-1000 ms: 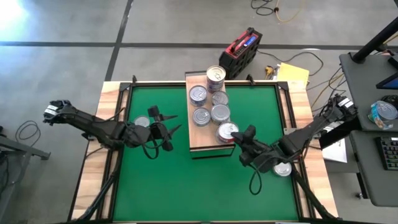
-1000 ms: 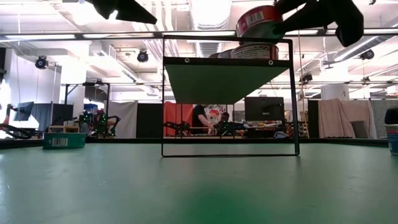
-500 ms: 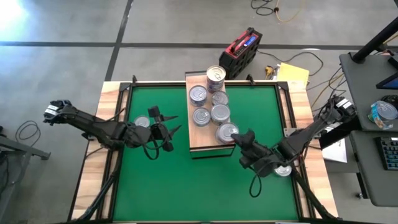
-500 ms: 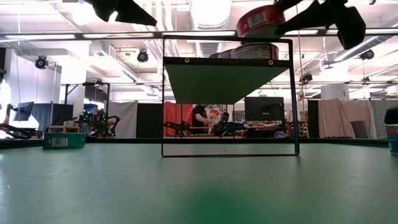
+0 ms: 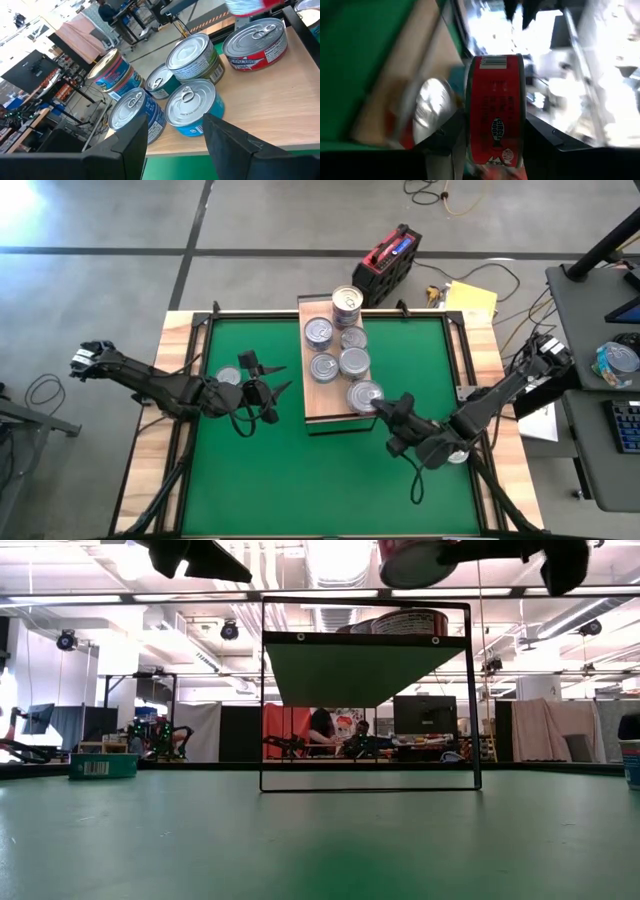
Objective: Stack canned seafood by type on shelf
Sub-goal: Stack the red tuna can on top of the red tuna can on the shelf
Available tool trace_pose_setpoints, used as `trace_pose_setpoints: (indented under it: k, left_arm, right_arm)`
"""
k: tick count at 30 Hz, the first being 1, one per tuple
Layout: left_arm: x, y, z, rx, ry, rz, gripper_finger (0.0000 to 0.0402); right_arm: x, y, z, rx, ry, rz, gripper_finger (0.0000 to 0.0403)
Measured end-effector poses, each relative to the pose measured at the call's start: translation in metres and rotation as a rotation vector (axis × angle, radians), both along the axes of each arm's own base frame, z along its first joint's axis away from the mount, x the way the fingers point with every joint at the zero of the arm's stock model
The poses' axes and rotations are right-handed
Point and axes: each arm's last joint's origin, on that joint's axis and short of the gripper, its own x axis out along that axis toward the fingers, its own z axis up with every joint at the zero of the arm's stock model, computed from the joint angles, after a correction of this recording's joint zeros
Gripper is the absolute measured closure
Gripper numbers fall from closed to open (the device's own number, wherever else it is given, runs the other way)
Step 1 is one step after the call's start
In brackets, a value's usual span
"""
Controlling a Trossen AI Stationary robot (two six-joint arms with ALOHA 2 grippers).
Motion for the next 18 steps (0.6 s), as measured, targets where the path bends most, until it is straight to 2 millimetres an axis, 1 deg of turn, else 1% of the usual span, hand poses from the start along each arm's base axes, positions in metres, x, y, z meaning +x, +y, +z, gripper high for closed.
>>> trace_pose_setpoints:
  k: [2, 4, 8, 18]
  left_arm:
    - [0.000, 0.000, 0.000, -0.005, -0.002, 0.001, 0.0228]
    - [0.000, 0.000, 0.000, -0.007, -0.003, 0.002, 0.0228]
    - [0.000, 0.000, 0.000, -0.006, 0.000, 0.002, 0.0228]
    - [0.000, 0.000, -0.001, -0.008, 0.002, 0.003, 0.0228]
  right_arm:
    - [-0.001, -0.001, 0.003, 0.084, -0.008, 0.053, 0.0271]
    - [-0.002, -0.003, 0.005, 0.130, -0.031, 0.053, 0.0271]
    - [-0.004, -0.007, 0.007, 0.161, -0.038, 0.039, 0.0271]
    - [0.002, -0.022, -0.003, 0.183, 0.015, 0.009, 0.0271]
